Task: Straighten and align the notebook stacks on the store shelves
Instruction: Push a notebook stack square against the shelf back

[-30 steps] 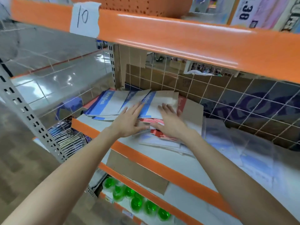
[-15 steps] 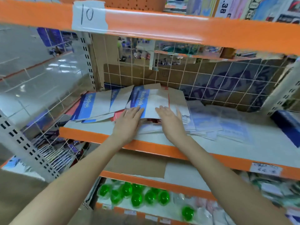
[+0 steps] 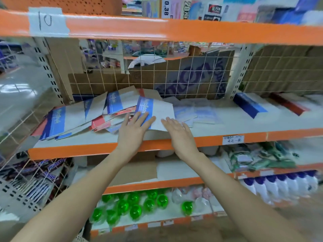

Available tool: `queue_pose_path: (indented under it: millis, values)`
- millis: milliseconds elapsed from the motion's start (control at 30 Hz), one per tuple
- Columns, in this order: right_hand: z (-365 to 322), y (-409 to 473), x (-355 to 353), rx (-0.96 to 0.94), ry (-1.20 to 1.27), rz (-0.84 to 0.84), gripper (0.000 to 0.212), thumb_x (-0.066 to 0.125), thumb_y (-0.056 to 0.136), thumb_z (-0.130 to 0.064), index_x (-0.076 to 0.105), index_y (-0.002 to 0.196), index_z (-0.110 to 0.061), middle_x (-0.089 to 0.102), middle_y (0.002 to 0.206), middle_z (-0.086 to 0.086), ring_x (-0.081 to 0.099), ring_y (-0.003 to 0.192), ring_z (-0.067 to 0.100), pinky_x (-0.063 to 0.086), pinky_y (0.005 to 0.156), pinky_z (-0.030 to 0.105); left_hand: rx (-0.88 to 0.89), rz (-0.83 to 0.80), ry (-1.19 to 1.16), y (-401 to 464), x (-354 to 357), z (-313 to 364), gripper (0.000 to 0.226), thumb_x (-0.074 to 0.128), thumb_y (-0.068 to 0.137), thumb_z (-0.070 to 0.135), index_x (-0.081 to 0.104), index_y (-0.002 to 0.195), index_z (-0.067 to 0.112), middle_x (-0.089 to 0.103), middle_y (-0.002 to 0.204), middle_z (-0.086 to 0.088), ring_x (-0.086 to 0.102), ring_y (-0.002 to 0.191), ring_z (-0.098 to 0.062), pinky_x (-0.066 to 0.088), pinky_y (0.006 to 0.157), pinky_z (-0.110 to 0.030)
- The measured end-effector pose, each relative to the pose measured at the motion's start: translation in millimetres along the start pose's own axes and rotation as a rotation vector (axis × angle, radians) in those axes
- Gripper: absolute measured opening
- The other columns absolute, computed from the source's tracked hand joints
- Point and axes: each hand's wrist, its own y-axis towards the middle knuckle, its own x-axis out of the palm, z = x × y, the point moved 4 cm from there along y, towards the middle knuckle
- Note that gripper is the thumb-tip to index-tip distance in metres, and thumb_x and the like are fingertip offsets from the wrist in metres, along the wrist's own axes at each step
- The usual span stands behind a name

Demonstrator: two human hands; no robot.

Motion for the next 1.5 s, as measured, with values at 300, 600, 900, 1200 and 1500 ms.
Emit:
queue_pose_path:
  millis: [300, 600, 900, 1200, 1500]
  values:
    - [114, -47, -47, 0.095, -0.013, 0.071, 0.071, 0.034, 0.09, 0.006, 0.016, 0.151, -0.024, 0.015, 0.159, 0.003, 0.015, 0.145, 0.015, 0.004, 0.114, 0.034, 0.183, 0.143, -0.013, 44, -22, 124, 0.064, 0.023, 0.075, -0.003, 0.063, 0.123, 0.013, 0.061, 0.126, -0.013, 0.057, 0.116, -0.036, 0.039, 0.098, -0.057]
    - [307, -134, -116, 0.247, -0.106, 0.078, 0.072, 0.038, 0.09, 0.005, 0.014, 0.151, -0.024, 0.015, 0.159, 0.002, 0.015, 0.145, 0.013, 0.007, 0.115, 0.037, 0.322, 0.085, -0.103, 120, -6, 332, 0.068, 0.039, 0.085, -0.005, 0.03, 0.146, 0.024, 0.028, 0.154, -0.001, 0.02, 0.143, -0.023, 0.004, 0.114, -0.046]
    - [418, -153, -131, 0.292, -0.114, 0.049, 0.077, 0.039, 0.087, 0.009, 0.015, 0.151, -0.026, 0.016, 0.159, 0.003, 0.014, 0.145, 0.013, 0.001, 0.115, 0.037, 0.345, 0.086, -0.115, 165, 4, 436, 0.063, 0.02, 0.081, -0.002, 0.054, 0.132, 0.012, 0.053, 0.135, -0.01, 0.046, 0.128, -0.034, 0.025, 0.109, -0.053]
    - [491, -85, -97, 0.234, -0.153, -0.03, 0.079, 0.042, 0.085, 0.01, 0.015, 0.151, -0.024, 0.019, 0.158, 0.002, 0.015, 0.145, 0.014, -0.002, 0.114, 0.042, 0.221, 0.089, -0.157, 239, 57, 450, 0.057, 0.034, 0.078, -0.011, 0.06, 0.124, 0.007, 0.06, 0.127, -0.014, 0.055, 0.118, -0.037, 0.033, 0.104, -0.056]
    - [561, -23, -57, 0.09, -0.139, -0.169, 0.069, 0.035, 0.091, 0.004, 0.02, 0.15, -0.026, 0.024, 0.156, 0.001, 0.021, 0.143, 0.013, 0.013, 0.113, 0.038, 0.074, -0.059, -0.157, 298, 127, 457, 0.059, 0.035, 0.095, 0.003, 0.024, 0.148, 0.026, 0.026, 0.154, 0.003, 0.022, 0.142, -0.015, 0.01, 0.115, -0.035]
